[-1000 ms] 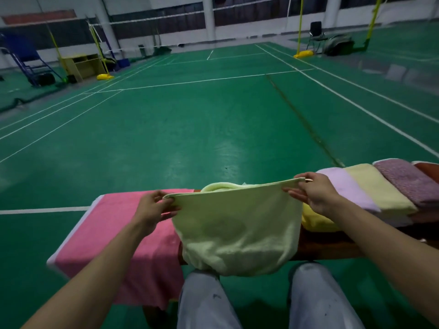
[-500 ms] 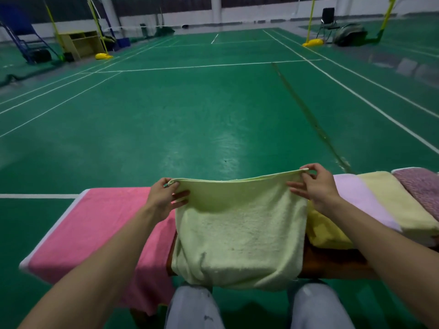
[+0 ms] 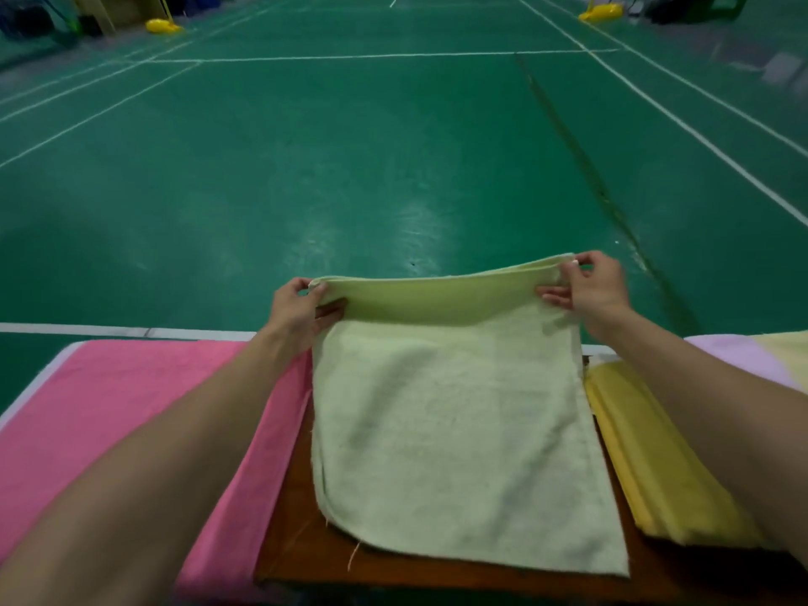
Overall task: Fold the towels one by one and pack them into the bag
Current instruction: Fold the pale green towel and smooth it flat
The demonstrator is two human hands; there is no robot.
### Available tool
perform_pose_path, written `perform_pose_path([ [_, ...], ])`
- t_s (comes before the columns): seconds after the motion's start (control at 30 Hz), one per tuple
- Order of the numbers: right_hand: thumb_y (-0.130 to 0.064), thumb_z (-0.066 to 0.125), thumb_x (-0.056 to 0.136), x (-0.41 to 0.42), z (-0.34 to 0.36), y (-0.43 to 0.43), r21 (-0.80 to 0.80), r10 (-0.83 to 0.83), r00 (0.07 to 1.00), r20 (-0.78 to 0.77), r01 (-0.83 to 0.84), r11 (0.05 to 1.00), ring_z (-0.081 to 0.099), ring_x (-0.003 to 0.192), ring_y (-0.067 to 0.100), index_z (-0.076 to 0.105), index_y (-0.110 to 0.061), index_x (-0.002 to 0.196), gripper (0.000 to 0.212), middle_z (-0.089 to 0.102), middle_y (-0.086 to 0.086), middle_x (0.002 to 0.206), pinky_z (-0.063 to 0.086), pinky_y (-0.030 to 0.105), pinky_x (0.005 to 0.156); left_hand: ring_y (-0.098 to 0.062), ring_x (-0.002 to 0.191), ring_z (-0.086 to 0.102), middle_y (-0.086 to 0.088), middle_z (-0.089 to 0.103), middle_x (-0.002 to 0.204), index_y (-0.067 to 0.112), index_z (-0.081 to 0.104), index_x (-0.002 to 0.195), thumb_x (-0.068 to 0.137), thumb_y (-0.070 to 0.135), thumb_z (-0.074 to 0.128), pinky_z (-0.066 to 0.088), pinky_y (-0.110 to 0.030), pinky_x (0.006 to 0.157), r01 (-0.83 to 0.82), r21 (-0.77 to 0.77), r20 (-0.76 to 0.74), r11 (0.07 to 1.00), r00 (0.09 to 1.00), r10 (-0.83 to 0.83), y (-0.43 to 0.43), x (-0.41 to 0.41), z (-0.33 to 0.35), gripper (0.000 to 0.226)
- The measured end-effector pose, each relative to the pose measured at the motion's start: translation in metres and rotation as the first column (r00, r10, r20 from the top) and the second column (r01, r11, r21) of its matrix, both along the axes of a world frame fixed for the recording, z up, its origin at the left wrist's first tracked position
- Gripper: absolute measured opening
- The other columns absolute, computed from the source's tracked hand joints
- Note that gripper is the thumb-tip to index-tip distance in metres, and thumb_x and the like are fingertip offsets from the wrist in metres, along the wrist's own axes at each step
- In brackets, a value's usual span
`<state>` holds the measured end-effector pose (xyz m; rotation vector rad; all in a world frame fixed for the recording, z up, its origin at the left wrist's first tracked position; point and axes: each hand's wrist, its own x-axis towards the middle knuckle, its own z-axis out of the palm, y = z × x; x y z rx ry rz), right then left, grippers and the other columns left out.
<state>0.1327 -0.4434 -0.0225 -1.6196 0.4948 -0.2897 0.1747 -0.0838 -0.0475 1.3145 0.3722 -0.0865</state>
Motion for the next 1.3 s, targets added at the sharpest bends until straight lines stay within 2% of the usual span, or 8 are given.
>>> perform_pose_path([
  [0.23, -0.015, 0.052, 0.101, 0.026, 0.012, -0.008, -0.033, -0.003, 0.989, 0.145, 0.008, 0.999, 0.070, 0.054, 0.012, 0.045, -0.017, 0.088, 0.015, 0.059, 0.008, 0.094, 0.057, 0.022, 0.053, -0.027, 0.077, 0.063, -0.010, 0.057, 0.090, 0.010, 0.052, 0.084, 0.099, 0.003, 0.046, 0.060, -0.036, 0.071, -0.006, -0.084, 0.095, 0.996, 0.995, 0.014, -0.006, 0.043, 0.008, 0.018],
  [0.37, -0.016, 0.055, 0.100, 0.027, 0.019, -0.010, -0.054, 0.003, 0.978, 0.210, 0.009, 0.998, 0.072, 0.062, 0.015, 0.053, -0.014, 0.106, 0.007, 0.064, 0.008, 0.099, 0.059, 0.023, 0.060, -0.026, 0.078, 0.063, -0.010, 0.059, 0.088, 0.009, 0.055, 0.084, 0.099, 0.003, 0.046, 0.059, -0.036, 0.078, -0.013, -0.129, 0.137, 0.992, 0.990, 0.030, -0.009, 0.047, 0.015, 0.019],
  [0.5, -0.012, 0.055, 0.100, 0.026, 0.025, -0.004, -0.045, 0.023, 0.968, 0.249, -0.012, 0.999, 0.071, 0.063, 0.014, 0.055, -0.018, 0.091, 0.010, 0.063, 0.013, 0.101, 0.059, 0.023, 0.061, -0.025, 0.081, 0.064, -0.011, 0.060, 0.089, 0.007, 0.057, 0.084, 0.101, 0.003, 0.043, 0.058, -0.034, 0.080, -0.003, -0.137, 0.144, 0.991, 0.989, 0.023, -0.004, 0.042, 0.016, 0.022],
  [0.7, -0.006, 0.050, 0.101, 0.005, 0.010, 0.008, -0.059, 0.057, 0.985, 0.165, -0.048, 0.997, 0.069, 0.054, 0.012, 0.049, -0.015, 0.082, 0.021, 0.058, 0.008, 0.087, 0.058, 0.021, 0.055, -0.019, 0.081, 0.061, -0.010, 0.060, 0.086, 0.007, 0.054, 0.085, 0.101, 0.002, 0.040, 0.058, -0.025, 0.072, -0.022, -0.075, 0.105, 0.997, 0.994, 0.030, 0.010, 0.016, 0.006, 0.022],
  [0.87, -0.009, 0.053, 0.100, -0.030, -0.013, 0.011, -0.069, 0.090, 0.994, 0.066, -0.086, 0.994, 0.070, 0.060, 0.015, 0.054, -0.004, 0.089, 0.011, 0.062, 0.012, 0.089, 0.059, 0.023, 0.058, -0.018, 0.081, 0.061, -0.012, 0.059, 0.087, 0.004, 0.056, 0.085, 0.097, 0.002, 0.051, 0.058, -0.021, 0.071, -0.032, 0.034, 0.073, 0.999, 0.997, 0.030, 0.028, -0.021, -0.004, 0.013],
  [1.0, -0.011, 0.053, 0.100, -0.056, -0.014, 0.013, -0.109, 0.143, 0.988, 0.059, -0.136, 0.985, 0.072, 0.060, 0.017, 0.054, -0.010, 0.086, 0.013, 0.064, 0.014, 0.086, 0.059, 0.024, 0.056, -0.017, 0.077, 0.060, -0.011, 0.058, 0.086, 0.003, 0.056, 0.085, 0.094, 0.002, 0.056, 0.058, -0.023, 0.066, -0.011, 0.093, 0.064, 0.996, 0.998, 0.005, 0.040, -0.048, -0.003, 0.009],
  [1.2, -0.015, 0.057, 0.098, -0.107, -0.012, 0.015, -0.346, 0.178, 0.983, 0.036, -0.155, 0.925, 0.070, 0.066, 0.027, 0.057, -0.007, 0.088, 0.013, 0.066, 0.018, 0.087, 0.060, 0.041, 0.059, -0.022, 0.081, 0.060, -0.016, 0.058, 0.087, 0.002, 0.057, 0.085, 0.092, 0.000, 0.057, 0.057, -0.023, 0.066, 0.006, 0.119, 0.076, 0.993, 0.997, -0.015, 0.054, -0.094, 0.008, 0.008],
  [1.3, -0.019, 0.057, 0.098, -0.133, -0.011, 0.017, -0.461, 0.196, 0.980, 0.034, -0.159, 0.873, 0.070, 0.059, 0.017, 0.059, -0.005, 0.092, 0.016, 0.069, 0.009, 0.080, 0.056, 0.027, 0.053, -0.023, 0.083, 0.058, -0.017, 0.056, 0.087, -0.003, 0.056, 0.087, 0.092, -0.003, 0.055, 0.056, -0.026, 0.074, 0.013, 0.089, 0.107, 0.996, 0.994, -0.023, 0.060, -0.119, 0.012, 0.005],
])
